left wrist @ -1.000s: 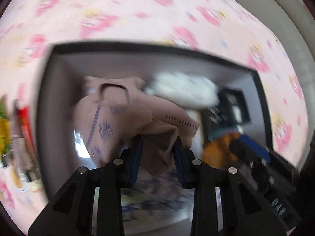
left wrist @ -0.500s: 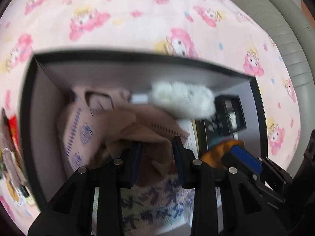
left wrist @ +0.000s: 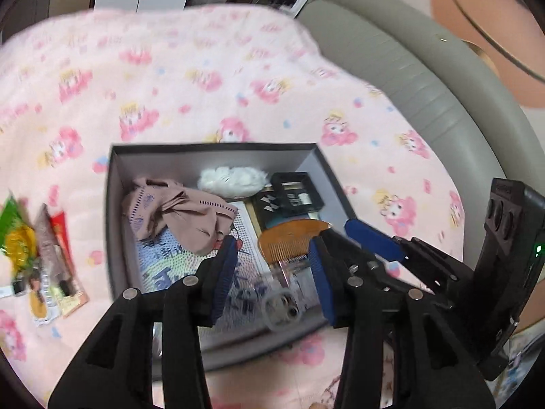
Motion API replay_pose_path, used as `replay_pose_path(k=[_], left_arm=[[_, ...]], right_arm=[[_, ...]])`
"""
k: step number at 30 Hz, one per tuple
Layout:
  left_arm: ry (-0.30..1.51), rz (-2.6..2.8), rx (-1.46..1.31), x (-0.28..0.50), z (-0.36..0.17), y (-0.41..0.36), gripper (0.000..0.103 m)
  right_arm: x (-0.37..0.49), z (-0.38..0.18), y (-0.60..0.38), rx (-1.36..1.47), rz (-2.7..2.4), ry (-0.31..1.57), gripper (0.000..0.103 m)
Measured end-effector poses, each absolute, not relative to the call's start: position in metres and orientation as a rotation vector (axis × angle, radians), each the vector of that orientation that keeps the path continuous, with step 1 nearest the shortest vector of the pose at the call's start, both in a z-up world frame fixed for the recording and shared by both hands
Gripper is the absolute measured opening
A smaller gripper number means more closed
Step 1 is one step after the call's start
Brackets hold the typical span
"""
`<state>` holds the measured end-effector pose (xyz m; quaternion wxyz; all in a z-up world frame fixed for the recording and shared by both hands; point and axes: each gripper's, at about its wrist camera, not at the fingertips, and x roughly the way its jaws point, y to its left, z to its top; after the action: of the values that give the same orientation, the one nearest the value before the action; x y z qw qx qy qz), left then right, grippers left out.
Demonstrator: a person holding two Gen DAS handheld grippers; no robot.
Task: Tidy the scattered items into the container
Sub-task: 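Move both grippers back toward the scattered items on the blanket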
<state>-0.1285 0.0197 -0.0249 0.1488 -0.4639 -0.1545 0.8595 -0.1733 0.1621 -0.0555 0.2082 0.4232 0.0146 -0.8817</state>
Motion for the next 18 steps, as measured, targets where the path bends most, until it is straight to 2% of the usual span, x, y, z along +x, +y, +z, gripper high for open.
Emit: replay_pose_path(k=[6,9,18], left_arm=[[-0.336,2.55,-1.241,-0.086,-0.004,0.029,0.044],[-0.327,2.588,-1.22,-0.06,0.005,0.021,0.044],[-0.48,2.642,-1.238,0.007,-0.001,-0.038,0.044]], right_arm=[[-0.117,-0.032,0.152,1.111,-2.422,0.036,0.031],[-0.094,-0.026,0.146,1.096,-2.424,0.042,0.036],[-0.046,-0.03,0.098,1.056,-2.355,0.069,0.036]])
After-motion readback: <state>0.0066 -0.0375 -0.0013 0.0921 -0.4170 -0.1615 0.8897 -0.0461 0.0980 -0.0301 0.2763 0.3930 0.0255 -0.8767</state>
